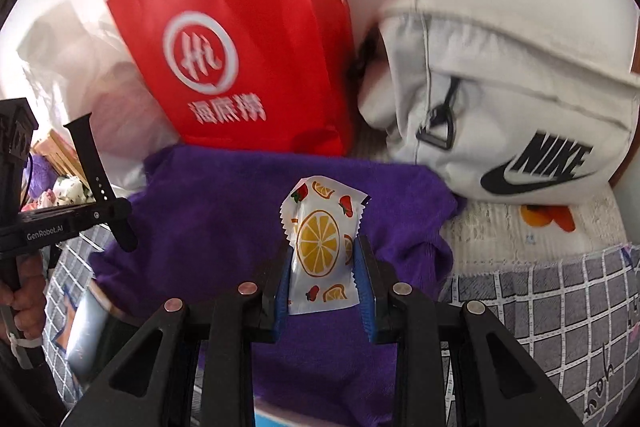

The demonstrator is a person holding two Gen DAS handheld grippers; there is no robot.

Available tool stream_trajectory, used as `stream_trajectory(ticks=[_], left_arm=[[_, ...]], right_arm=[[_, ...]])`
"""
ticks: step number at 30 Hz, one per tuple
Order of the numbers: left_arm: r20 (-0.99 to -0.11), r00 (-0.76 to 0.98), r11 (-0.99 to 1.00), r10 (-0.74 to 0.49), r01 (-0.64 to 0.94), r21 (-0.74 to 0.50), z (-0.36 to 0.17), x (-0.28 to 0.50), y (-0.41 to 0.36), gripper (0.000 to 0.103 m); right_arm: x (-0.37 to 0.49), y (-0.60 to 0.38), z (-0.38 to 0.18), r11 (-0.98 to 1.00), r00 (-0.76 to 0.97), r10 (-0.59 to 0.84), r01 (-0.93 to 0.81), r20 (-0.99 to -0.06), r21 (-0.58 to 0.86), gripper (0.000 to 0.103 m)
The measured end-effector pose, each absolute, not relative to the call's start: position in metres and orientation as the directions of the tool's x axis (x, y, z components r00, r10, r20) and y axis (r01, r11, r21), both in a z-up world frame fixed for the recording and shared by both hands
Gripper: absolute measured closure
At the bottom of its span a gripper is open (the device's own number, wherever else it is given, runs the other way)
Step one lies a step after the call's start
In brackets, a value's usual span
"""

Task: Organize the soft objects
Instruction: 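Place the packet on the purple towel with the right tool while the left tool carries the strap there, then lower the black strap onto the purple towel and open the left tool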

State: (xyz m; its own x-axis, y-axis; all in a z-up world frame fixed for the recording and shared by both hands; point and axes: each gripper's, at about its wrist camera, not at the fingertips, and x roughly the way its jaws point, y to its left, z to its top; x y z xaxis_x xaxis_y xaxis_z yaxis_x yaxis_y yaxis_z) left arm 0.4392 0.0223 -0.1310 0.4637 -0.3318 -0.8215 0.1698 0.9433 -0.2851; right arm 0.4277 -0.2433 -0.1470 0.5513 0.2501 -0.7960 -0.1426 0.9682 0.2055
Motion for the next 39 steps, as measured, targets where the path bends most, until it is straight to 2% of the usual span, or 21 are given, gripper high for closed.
stream_trajectory(ticks=[16,20,23,30,39], left_arm=[[-0.839,0.383,0.922,-0.386,0.141,-0.36,-0.17,0.464,0.027,0.099],[-0.843,0.372,0.922,-0.388,0.144,-0.361,-0.174,0.466,0.023,0.099],[-0.845,0.367,0.921,-0.389,0.159,-0.355,-0.176,0.466,0.02,0.099],[-0.853,0.358,0.925,-0.379,0.167,-0.341,-0.178,0.469,0.012,0.099],[-0.859,0.357,0.93,-0.367,0.119,-0.348,-0.181,0.474,0.015,0.099]], right_arm=[[0.44,-0.239,-0.182,0.973,0.482,0.226,-0.152,-0.846,0.173,0.067],[0.441,-0.236,-0.184,0.974,0.481,0.218,-0.156,-0.849,0.162,0.058],[0.445,-0.233,-0.187,0.976,0.479,0.212,-0.154,-0.852,0.156,0.056],[0.449,-0.227,-0.187,0.976,0.5,0.215,-0.147,-0.839,0.162,0.033],[0.45,-0.219,-0.185,0.977,0.518,0.206,-0.152,-0.83,0.148,0.033]])
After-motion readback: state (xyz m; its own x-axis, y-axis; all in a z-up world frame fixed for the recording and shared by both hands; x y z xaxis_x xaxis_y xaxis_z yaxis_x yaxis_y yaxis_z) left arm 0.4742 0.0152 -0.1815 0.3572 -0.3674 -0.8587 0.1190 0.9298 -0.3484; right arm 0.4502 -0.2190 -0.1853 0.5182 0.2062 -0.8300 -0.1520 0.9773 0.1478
